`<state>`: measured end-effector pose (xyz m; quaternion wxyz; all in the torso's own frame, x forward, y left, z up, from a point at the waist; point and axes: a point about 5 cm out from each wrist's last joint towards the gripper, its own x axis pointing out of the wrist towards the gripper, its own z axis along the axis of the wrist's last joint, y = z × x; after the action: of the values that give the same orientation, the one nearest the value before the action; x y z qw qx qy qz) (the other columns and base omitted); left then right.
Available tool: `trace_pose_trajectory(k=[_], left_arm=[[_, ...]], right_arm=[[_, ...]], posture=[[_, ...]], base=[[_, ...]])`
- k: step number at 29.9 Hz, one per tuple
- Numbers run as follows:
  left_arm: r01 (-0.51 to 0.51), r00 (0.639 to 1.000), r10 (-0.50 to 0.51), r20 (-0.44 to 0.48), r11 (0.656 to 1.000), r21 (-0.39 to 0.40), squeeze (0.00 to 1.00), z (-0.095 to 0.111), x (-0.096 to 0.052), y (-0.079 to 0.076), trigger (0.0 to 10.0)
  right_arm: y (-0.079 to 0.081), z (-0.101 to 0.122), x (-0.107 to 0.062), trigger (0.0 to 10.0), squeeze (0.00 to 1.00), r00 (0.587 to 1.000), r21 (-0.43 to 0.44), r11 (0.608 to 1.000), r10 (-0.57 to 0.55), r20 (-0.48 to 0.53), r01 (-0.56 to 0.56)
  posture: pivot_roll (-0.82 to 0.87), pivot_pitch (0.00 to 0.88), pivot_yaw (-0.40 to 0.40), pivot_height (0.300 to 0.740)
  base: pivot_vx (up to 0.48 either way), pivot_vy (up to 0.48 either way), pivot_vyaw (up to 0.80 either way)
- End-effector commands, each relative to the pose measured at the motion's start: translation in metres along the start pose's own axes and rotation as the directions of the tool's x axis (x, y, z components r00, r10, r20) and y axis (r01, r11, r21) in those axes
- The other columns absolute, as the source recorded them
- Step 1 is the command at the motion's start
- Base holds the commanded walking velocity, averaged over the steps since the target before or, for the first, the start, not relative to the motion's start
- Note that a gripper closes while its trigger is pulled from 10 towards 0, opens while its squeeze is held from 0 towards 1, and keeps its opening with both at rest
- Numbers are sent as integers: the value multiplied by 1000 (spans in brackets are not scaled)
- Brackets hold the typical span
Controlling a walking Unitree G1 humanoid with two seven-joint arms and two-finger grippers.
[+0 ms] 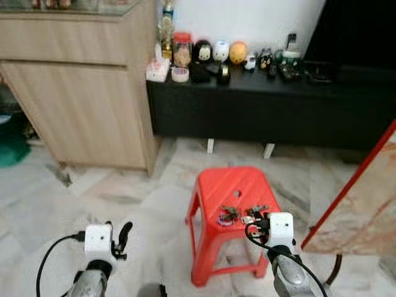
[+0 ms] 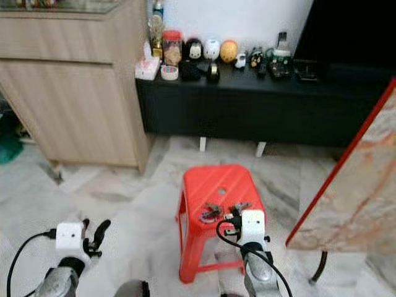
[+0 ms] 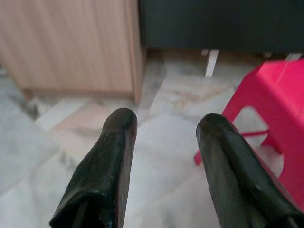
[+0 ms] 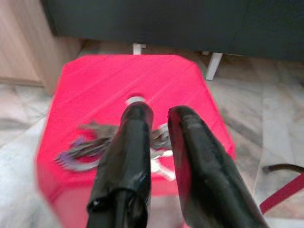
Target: Hang keys on a hook
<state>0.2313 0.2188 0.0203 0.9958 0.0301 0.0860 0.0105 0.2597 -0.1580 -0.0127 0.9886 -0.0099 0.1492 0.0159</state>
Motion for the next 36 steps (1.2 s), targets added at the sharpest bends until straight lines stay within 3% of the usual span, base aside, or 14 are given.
trace_pose_trajectory(k=[1,5,12,19,29,30,36], left_arm=[[24,1000,-24,-4,1000,-10,0,0,1,-8,10000],[25,1000,-25,-4,1000,-10,0,0,2,-10,10000],[24,1000,-24,-6,1000,-11,0,1,3,-10,10000],[27,1000,-27,-11,1000,-15,0,0,2,-10,10000],[40,999,-40,-28,999,-15,0,-3,1,-12,10000],[44,999,-44,-31,999,-14,0,-4,1,-13,10000],[47,998,-47,-37,999,-13,0,-5,0,-13,10000]], right_arm=[[-10,-2,-2,10000,0,1000,-15,1000,-17,-8,17],[-10,-2,-2,10000,0,1000,-6,1000,-16,-11,16],[-10,-3,-1,10000,0,1000,8,1000,-10,-29,10],[-9,-11,-3,10000,0,996,-1,1000,2,-84,-2],[-9,-29,-9,10000,0,959,-41,987,138,-248,-153],[-10,-32,-9,10000,996,944,-37,983,159,-288,-177],[0,-33,-8,10000,1000,881,-97,925,312,-356,-367]], posture=[[67,0,-50,626],[68,0,-52,626],[67,0,-50,626],[67,0,-51,626],[62,2,-48,626],[65,3,-47,626],[65,9,-43,626]], base=[[394,0,800],[394,0,800],[370,0,0],[0,0,0],[0,0,0],[0,0,0],[0,0,0]])
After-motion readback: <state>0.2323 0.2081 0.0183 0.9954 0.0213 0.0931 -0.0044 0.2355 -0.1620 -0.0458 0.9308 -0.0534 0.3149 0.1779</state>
